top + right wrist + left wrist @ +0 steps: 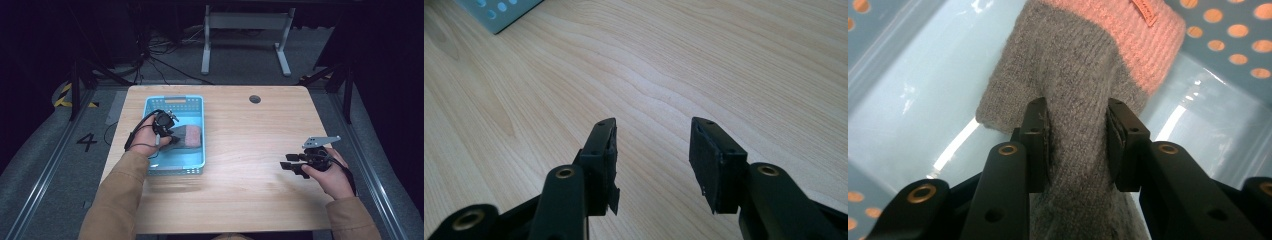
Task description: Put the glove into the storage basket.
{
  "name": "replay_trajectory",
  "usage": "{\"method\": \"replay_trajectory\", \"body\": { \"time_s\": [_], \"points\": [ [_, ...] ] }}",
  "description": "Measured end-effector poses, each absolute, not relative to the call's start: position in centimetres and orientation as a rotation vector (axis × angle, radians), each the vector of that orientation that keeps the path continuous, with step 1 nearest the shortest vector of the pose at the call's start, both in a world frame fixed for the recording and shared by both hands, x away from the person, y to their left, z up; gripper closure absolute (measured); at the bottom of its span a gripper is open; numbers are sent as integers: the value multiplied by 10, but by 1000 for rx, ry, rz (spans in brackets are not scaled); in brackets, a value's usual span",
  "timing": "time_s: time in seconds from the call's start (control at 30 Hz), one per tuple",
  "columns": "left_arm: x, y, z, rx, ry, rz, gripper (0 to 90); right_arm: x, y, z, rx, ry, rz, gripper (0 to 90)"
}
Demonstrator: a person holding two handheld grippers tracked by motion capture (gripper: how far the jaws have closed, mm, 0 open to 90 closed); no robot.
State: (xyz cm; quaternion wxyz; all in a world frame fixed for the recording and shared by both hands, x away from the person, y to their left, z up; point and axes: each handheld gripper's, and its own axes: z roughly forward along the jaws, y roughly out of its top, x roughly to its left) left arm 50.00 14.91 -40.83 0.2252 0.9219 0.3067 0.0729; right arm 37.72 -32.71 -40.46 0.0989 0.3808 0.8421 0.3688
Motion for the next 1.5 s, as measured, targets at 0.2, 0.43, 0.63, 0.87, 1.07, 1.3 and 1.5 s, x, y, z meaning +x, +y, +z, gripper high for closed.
{"method": "replay_trajectory", "body": {
  "time_s": [0.2,0.43,0.63,0.87,1.07,1.3,1.5],
  "points": [
    [505,145,-413,2559,866,190,659,377,-327,-404,1123,2491,1093,550],
    [507,141,-415,2532,864,261,466,377,-327,-404,1121,2489,1096,548],
    [508,145,-412,2480,884,322,371,377,-327,-403,1117,2490,1105,544],
    [496,146,-396,2395,858,322,377,381,-325,-402,1104,2489,1107,537],
    [471,145,-373,2308,819,295,379,387,-318,-400,1083,2506,1108,534],
    [435,142,-354,2280,749,269,371,396,-312,-402,1052,2532,1101,534],
    [407,138,-347,2266,694,261,364,401,-312,-402,1050,2540,1097,533]
  ]
}}
